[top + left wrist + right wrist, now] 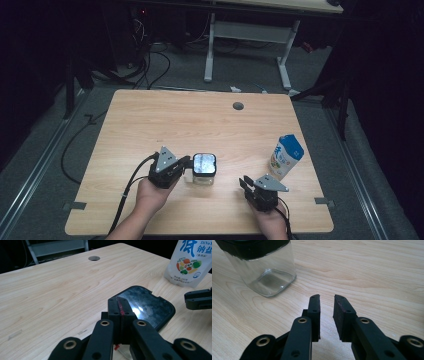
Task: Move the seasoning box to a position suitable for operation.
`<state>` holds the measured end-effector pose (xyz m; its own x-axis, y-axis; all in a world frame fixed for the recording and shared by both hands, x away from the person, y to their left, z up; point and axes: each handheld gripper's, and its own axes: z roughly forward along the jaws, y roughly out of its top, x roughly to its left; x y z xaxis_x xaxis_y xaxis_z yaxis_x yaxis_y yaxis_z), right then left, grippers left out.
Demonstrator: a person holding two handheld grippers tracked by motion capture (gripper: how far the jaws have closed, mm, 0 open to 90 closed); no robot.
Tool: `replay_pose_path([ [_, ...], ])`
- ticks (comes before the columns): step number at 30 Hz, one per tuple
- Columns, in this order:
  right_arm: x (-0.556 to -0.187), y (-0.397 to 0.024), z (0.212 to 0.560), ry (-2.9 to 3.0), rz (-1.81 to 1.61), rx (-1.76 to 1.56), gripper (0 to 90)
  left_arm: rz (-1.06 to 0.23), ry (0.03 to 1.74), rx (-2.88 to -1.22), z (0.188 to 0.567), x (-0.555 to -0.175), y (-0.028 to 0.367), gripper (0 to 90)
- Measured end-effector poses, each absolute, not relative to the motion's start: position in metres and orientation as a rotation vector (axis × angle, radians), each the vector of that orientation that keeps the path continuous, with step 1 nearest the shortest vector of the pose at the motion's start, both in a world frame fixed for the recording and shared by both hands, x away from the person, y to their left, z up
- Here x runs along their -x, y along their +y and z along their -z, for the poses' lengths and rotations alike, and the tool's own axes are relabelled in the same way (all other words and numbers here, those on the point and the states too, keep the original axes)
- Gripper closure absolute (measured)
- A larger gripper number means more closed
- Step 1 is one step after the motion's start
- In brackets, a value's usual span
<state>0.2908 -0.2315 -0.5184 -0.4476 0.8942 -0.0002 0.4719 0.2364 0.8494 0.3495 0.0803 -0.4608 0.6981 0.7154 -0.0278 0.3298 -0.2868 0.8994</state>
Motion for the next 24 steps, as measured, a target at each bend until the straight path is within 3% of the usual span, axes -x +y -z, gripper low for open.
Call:
replay_pose_path([
  [24,-0.2892,-0.2311,0.5173,2.013,-1.145,-1.238,71.3,-0.54,0.796,-1.913,0.4711,-0.3495,0.0724,90.0],
])
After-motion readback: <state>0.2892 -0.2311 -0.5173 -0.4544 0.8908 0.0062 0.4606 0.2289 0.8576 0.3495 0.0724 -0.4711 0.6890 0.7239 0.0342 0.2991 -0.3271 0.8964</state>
